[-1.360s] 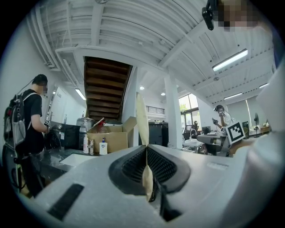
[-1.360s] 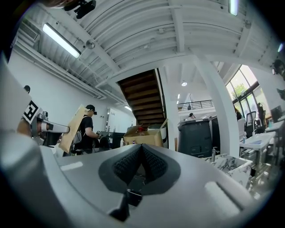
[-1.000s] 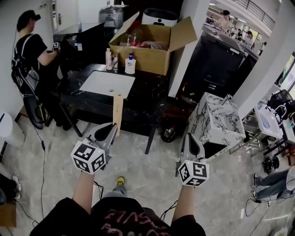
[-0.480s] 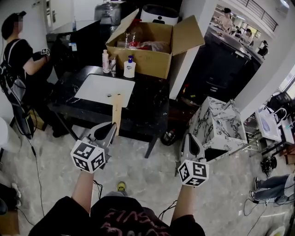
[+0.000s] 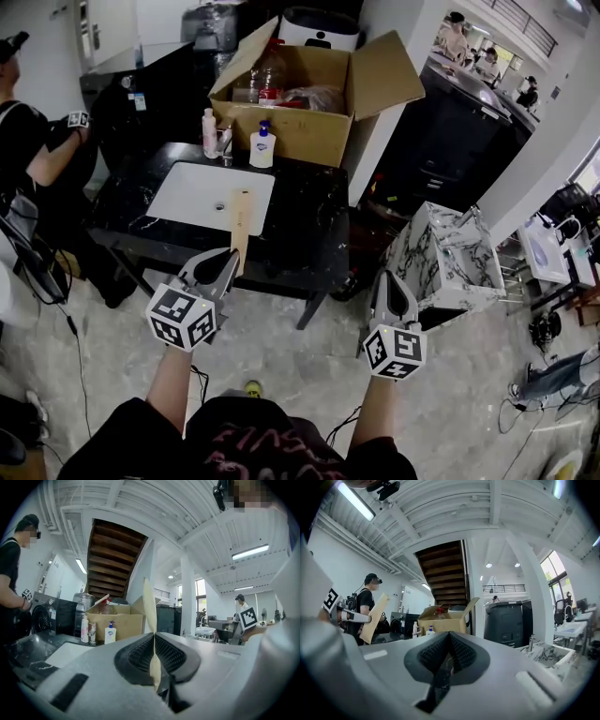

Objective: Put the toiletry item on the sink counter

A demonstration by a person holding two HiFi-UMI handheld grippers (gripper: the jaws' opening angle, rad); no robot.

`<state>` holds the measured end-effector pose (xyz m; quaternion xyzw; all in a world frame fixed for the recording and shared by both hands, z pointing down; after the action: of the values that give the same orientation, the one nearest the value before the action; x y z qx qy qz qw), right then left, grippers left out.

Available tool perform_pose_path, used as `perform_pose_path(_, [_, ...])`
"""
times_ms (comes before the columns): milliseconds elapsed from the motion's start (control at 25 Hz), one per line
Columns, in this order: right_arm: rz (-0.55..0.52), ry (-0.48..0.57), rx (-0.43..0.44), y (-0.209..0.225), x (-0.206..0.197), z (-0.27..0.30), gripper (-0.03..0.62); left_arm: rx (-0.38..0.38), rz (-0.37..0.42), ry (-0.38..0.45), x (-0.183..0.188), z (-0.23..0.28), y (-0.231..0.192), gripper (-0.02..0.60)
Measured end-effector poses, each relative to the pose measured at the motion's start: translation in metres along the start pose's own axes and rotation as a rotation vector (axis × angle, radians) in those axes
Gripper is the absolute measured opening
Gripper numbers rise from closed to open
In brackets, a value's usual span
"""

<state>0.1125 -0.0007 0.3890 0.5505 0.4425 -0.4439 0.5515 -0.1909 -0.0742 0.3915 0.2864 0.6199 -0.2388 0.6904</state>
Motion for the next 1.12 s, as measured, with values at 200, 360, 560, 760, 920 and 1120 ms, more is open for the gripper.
perform_pose_path(200, [-0.002,0.000,-0.017,-0.005,-0.002,0.010,0.012,-0.014,-0.009,0.011,-0.001,0.010,-0.016,0.009])
perform_pose_path(360, [-0.007,0.003,-0.029,-0.006,-0.001,0.015,0.012,-0.031,-0.019,0.005,-0.006,0.015,-0.019,0.009])
perform_pose_path(560, [-0.007,-0.005,-0.043,-0.004,-0.007,0.022,0.012,-0.042,-0.030,-0.001,-0.013,0.024,-0.025,0.009])
perform_pose_path(760, [-0.006,-0.008,-0.047,0.002,-0.011,0.037,0.012,-0.046,-0.032,-0.006,-0.016,0.040,-0.032,0.009])
perform_pose_path(920, [-0.002,0.003,-0.044,0.009,-0.008,0.053,0.012,-0.050,-0.021,-0.001,-0.013,0.056,-0.037,0.009])
perform_pose_path(1120, [0.004,0.011,-0.032,0.020,-0.004,0.082,0.012,-0.041,-0.014,-0.004,-0.012,0.080,-0.048,0.009])
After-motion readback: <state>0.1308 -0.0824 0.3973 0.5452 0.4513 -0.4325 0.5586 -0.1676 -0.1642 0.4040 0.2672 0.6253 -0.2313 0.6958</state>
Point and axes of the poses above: the fingertips, and each gripper's own axes: z forward along the fingers, y to its right, x out of its top, the point moved 3 cm from there along -z, backward along the fingers, and after that the axes turned 12 degrees about z, right-handed, at the moved point
